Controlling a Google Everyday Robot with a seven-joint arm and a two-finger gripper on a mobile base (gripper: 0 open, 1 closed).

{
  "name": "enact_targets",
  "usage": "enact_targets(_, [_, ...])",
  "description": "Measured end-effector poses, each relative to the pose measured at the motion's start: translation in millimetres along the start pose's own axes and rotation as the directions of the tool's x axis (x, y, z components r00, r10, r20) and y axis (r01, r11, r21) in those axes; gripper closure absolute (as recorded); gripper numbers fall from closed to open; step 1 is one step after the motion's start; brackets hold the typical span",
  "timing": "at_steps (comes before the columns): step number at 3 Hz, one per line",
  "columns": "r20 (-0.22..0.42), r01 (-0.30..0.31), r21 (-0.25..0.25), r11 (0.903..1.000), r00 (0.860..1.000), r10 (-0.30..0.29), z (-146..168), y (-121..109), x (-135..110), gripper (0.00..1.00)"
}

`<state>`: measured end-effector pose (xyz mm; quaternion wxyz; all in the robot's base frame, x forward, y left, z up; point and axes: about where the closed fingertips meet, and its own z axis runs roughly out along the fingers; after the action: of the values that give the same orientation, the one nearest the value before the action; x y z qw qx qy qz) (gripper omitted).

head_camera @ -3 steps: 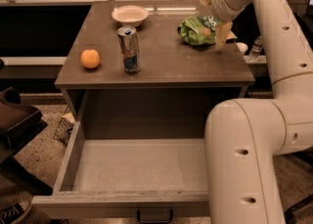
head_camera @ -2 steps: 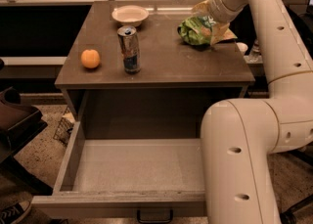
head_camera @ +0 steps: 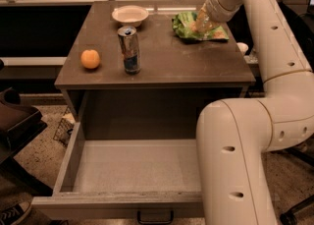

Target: Place green rice chip bag into top drawer

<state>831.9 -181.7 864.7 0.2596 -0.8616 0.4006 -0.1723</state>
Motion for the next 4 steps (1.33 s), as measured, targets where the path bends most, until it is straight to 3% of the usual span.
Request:
enact_targets(1, [0.003, 0.000, -0.001, 1.0000, 1.000, 0.000, 3.8, 0.1, -0.8, 1.00])
enact_targets(2, [0.006, 0.000, -0.003, 1.0000, 1.000, 0.000, 8.8, 0.4, -1.9, 0.84])
enact_targets(4, [0.014, 0.001, -0.007, 1.0000, 1.000, -0.001, 18.3, 1.0, -3.9, 0.38])
